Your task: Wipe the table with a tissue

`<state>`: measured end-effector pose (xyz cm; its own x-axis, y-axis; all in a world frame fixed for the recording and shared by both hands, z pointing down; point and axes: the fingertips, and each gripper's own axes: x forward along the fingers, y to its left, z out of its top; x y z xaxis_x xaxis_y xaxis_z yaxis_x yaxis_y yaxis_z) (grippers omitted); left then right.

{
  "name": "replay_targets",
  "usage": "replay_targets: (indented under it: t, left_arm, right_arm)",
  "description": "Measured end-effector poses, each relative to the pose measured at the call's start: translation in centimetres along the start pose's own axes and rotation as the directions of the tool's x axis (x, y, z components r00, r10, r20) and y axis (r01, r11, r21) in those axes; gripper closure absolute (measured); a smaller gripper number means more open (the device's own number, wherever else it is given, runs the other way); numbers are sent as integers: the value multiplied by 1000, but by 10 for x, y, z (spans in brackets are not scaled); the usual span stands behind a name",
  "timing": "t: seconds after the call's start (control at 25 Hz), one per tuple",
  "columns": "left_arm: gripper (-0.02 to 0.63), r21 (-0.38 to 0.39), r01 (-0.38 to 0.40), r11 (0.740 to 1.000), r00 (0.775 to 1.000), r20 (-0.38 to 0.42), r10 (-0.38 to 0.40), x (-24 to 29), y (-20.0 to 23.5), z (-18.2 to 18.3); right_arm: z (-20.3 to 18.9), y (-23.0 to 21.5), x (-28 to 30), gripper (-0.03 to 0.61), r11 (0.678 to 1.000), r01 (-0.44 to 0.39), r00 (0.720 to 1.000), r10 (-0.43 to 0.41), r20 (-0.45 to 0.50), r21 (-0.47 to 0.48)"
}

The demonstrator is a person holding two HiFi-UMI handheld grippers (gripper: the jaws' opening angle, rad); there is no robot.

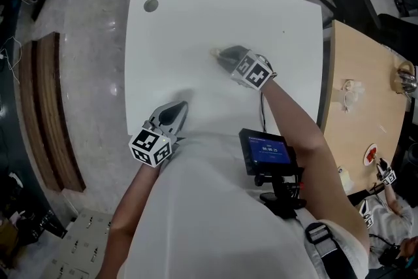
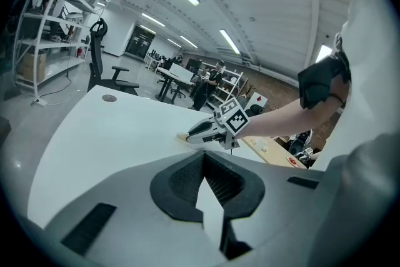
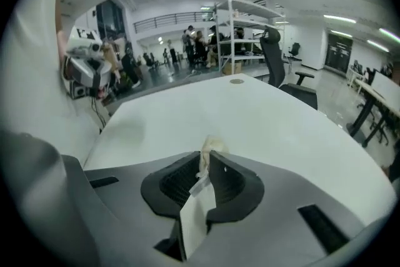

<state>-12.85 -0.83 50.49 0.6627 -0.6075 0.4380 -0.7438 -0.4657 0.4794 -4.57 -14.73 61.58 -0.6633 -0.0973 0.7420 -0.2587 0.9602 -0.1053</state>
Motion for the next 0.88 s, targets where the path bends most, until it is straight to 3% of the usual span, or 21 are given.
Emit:
replay_targets:
  t: [0.2, 0.36, 0.76, 0.88]
  left_arm:
    - [607, 21, 25, 999, 1000, -15, -24, 6, -9, -1]
    - [607, 34, 53, 998, 998, -28, -52, 16, -19, 0]
    - [607, 80, 122, 989, 990, -74, -116, 62, -57, 6]
    - [607, 81, 118, 990, 990, -84, -111, 68, -61, 6]
  right_arm:
    - [-11, -34, -35, 528, 967, 76, 988, -106, 113, 241]
    - [-34, -61, -69, 528, 926, 157, 969, -212, 128, 344]
    - [-135, -136, -156, 528, 749, 422, 874, -485, -11, 510]
    - [-148, -158, -171, 528, 720, 475, 848, -529, -44, 506]
